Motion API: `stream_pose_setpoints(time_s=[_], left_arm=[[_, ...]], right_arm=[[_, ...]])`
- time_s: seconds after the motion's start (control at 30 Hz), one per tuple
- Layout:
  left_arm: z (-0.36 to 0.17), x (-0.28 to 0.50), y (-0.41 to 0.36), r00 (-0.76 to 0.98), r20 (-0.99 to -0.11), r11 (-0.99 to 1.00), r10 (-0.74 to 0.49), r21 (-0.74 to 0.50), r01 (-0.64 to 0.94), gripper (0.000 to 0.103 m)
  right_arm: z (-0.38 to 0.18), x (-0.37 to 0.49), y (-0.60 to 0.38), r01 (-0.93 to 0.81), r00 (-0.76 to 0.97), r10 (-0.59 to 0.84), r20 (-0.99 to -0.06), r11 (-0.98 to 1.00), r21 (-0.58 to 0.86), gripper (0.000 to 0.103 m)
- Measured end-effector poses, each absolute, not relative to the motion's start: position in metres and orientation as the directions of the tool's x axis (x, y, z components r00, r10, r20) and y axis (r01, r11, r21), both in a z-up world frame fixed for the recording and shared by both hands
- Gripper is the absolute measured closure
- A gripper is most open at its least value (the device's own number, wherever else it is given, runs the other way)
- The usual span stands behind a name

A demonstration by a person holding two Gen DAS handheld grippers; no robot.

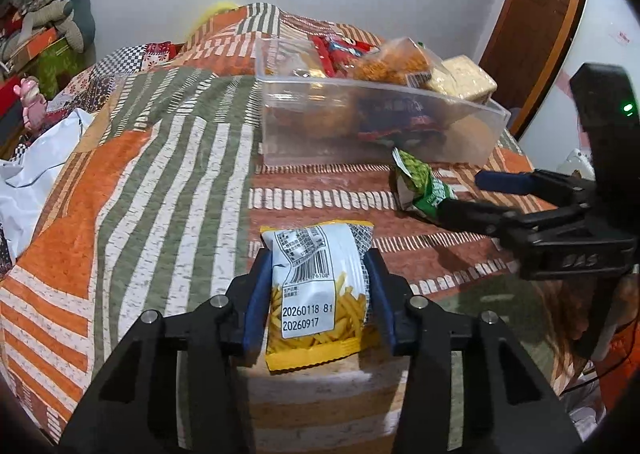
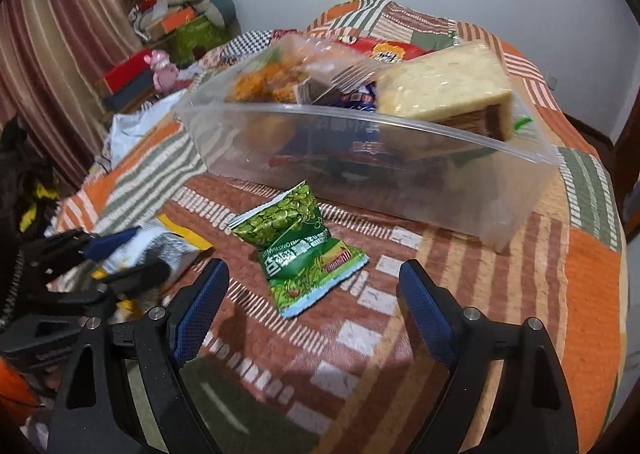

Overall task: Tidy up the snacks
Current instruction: 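Grasp the chip packet with the left gripper while the right grasps the pea packet, then carry both packets over the clear box and open both grippers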

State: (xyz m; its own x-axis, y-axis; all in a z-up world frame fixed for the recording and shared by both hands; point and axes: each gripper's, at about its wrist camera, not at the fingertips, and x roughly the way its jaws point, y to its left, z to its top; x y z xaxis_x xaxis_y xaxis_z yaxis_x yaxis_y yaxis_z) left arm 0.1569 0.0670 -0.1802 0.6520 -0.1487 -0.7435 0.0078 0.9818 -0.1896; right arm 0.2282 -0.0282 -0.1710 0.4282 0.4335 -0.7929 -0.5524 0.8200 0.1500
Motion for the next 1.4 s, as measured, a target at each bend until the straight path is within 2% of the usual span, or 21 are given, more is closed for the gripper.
stream_pose_setpoints(time_s=[0.1, 0.33, 0.37, 0.67, 0.93, 1.4], left_arm=[[-0.178, 0.152, 0.071, 0.669, -0.732, 0.984, -0.134, -0.179, 0.002, 0.058], [-0.176, 0.15, 0.08, 0.683, -0.716, 0.98, -0.14, -0.2, -0.009, 0.058], [-0.176, 0.15, 0.081, 0.684, -0.715, 0.979, -0.141, -0.204, -0.011, 0.058], [-0.169, 0.147, 0.08, 0.699, -0.703, 0.98, -0.128, -0.196, -0.018, 0.058], [-0.141, 0.147, 0.08, 0.746, -0.656, 0.98, -0.114, -0.197, -0.023, 0.058], [-0.087, 0.166, 0.073, 0.825, -0.555, 0.982, -0.106, -0.191, -0.002, 0.058]], right_arm=[[-0.175, 0.234, -0.021, -0.561, 0.412, 0.421, -0.808, 0.816, 0.139, 0.019], [-0.185, 0.244, -0.008, -0.574, 0.366, 0.398, -0.841, 0.808, 0.133, 0.03], [-0.185, 0.244, -0.007, -0.575, 0.368, 0.395, -0.842, 0.808, 0.128, 0.035], [-0.176, 0.234, -0.013, -0.592, 0.399, 0.403, -0.824, 0.799, 0.104, 0.051], [-0.152, 0.219, -0.025, -0.597, 0.463, 0.435, -0.772, 0.797, 0.091, 0.053], [-0.088, 0.209, -0.048, -0.567, 0.605, 0.497, -0.622, 0.817, 0.101, 0.053]])
